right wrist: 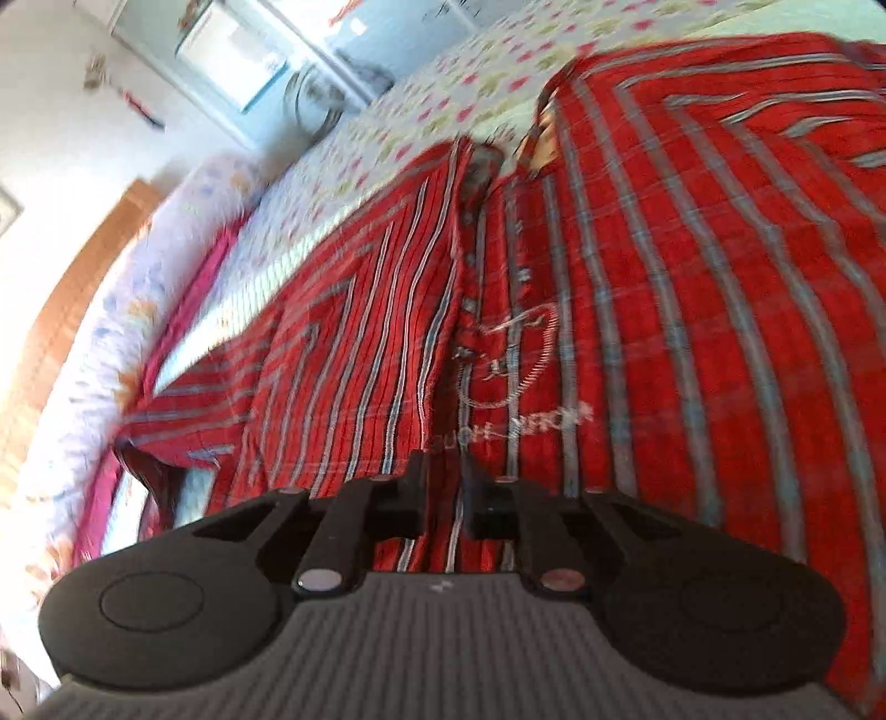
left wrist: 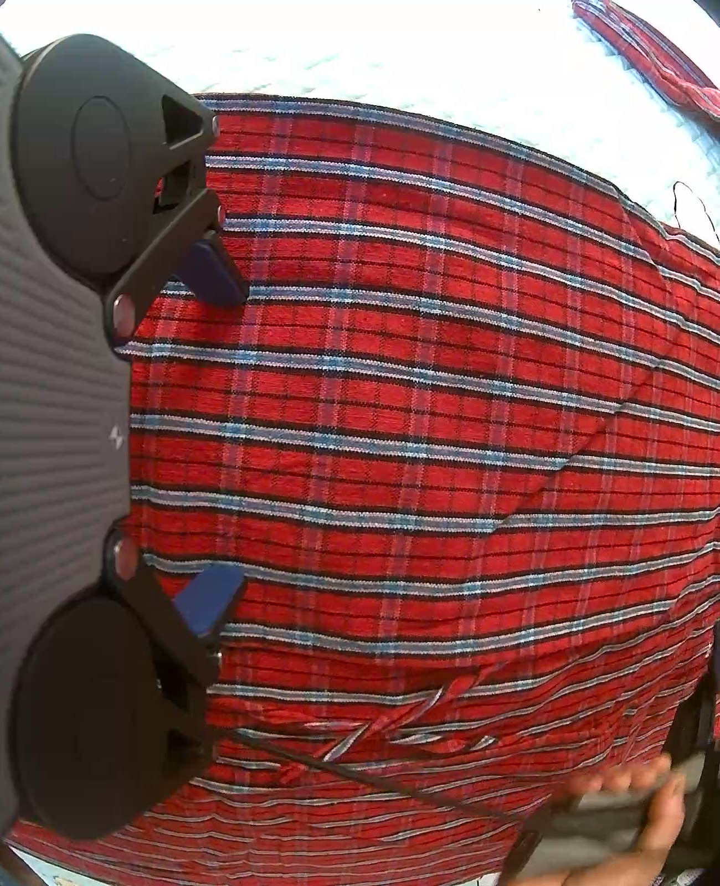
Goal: Fold clothes
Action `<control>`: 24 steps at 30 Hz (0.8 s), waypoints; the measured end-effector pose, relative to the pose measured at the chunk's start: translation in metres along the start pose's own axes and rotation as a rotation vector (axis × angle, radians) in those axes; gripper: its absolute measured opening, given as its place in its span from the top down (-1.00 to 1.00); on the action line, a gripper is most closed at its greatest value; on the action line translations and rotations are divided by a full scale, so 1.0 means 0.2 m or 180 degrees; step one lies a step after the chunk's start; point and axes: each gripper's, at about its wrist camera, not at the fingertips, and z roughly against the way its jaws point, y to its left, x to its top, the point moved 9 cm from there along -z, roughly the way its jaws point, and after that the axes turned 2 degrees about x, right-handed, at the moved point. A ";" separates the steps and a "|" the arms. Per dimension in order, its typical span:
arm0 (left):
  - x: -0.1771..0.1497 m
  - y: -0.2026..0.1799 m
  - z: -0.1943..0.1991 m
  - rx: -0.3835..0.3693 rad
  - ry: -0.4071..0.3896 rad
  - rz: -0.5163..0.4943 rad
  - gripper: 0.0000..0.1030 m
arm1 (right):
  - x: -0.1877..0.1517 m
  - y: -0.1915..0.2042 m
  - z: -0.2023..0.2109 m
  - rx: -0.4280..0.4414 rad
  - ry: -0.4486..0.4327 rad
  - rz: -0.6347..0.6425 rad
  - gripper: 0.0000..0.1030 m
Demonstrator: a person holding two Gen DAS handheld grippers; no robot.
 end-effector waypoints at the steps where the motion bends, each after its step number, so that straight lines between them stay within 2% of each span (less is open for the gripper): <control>1: -0.01 -0.01 0.00 0.0008 -0.0007 -0.0003 -1.00 | -0.04 0.03 0.00 0.0078 0.0062 -0.0022 0.68; 6: -0.06 -0.02 -0.01 0.0035 -0.0027 -0.0018 -1.00 | -0.22 0.15 0.01 0.0467 0.0372 -0.0129 0.45; 8: -0.07 -0.02 0.00 0.0031 -0.0039 -0.0022 -1.00 | -0.29 0.20 0.02 0.0622 0.0496 -0.0172 0.45; 9: -0.07 -0.02 0.00 0.0029 -0.0045 -0.0024 -1.00 | -0.32 0.15 0.00 0.0475 0.0544 -0.0200 0.64; 10: -0.08 -0.02 0.00 0.0027 -0.0051 -0.0026 -1.00 | -0.34 0.06 -0.01 0.0403 0.0534 -0.0323 0.93; 12: -0.11 -0.03 0.00 0.0032 -0.0076 -0.0050 -1.00 | -0.33 -0.03 0.04 0.0469 0.0428 -0.0638 1.00; 14: -0.13 -0.03 0.00 0.0037 -0.0094 -0.0064 -1.00 | -0.32 -0.02 0.10 0.0338 0.0337 -0.0495 1.00; 15: -0.14 -0.03 0.00 0.0038 -0.0096 -0.0058 -1.00 | -0.32 0.00 0.13 0.0235 0.0318 -0.0373 0.78; 16: -0.15 -0.03 -0.01 0.0039 -0.0098 -0.0051 -1.00 | -0.33 0.02 0.16 0.0152 0.0309 -0.0294 0.72; 20: -0.19 -0.03 -0.01 0.0056 -0.0177 0.0032 -1.00 | -0.40 0.22 0.26 0.0416 0.0319 -0.0141 0.53; 21: -0.20 -0.03 -0.01 0.0060 -0.0203 0.0044 -1.00 | -0.45 0.25 0.28 0.0485 0.0376 -0.0136 0.45; 24: -0.24 -0.04 0.00 0.0043 -0.0277 0.0037 -1.00 | -0.60 0.27 0.24 0.0476 0.0666 -0.0131 0.40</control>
